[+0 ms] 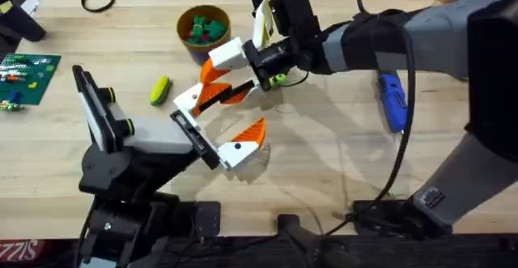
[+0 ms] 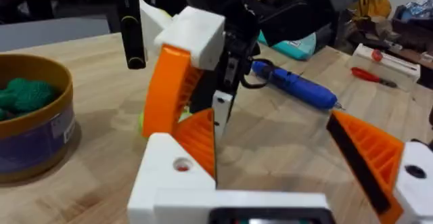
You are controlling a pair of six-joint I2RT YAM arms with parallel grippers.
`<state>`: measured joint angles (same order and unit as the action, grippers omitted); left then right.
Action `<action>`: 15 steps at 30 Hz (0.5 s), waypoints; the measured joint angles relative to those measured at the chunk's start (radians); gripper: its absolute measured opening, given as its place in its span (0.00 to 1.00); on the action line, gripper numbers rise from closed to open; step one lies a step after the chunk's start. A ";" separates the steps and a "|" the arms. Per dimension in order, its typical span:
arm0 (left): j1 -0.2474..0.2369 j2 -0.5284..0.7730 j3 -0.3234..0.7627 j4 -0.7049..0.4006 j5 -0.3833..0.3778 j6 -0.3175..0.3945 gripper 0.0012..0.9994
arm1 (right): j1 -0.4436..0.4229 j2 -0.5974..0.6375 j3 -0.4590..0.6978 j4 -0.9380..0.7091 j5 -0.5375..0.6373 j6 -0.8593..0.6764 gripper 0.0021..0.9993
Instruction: Pick up the gripper from the table and insert it into the empty holder that is missing its gripper. Then pick up a screw, insert it into the mounting hole, and use the screwdriver to tighten it. Finally, clean up the table by picking up the vegetable and placing it into the bucket.
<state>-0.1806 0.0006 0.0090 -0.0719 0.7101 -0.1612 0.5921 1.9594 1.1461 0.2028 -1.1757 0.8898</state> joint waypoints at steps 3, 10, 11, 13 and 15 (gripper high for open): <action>-0.001 0.000 0.000 -0.001 0.023 0.000 0.99 | -0.003 0.000 0.000 0.003 0.012 0.004 1.00; -0.029 0.000 0.001 -0.011 0.171 0.004 0.99 | -0.044 0.000 0.000 0.006 0.033 0.011 1.00; -0.029 0.000 0.001 -0.011 0.185 0.004 0.99 | -0.070 0.000 0.000 0.000 0.035 -0.009 1.00; -0.029 0.000 0.001 -0.012 0.188 0.004 0.99 | -0.082 0.000 0.000 -0.020 0.038 -0.024 1.00; -0.029 0.000 0.001 -0.012 0.189 0.004 0.99 | -0.089 0.000 0.000 -0.042 0.039 -0.036 1.00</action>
<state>-0.2100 0.0006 0.0097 -0.0838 0.8986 -0.1574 0.5030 1.9594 1.1461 0.1605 -1.1366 0.8537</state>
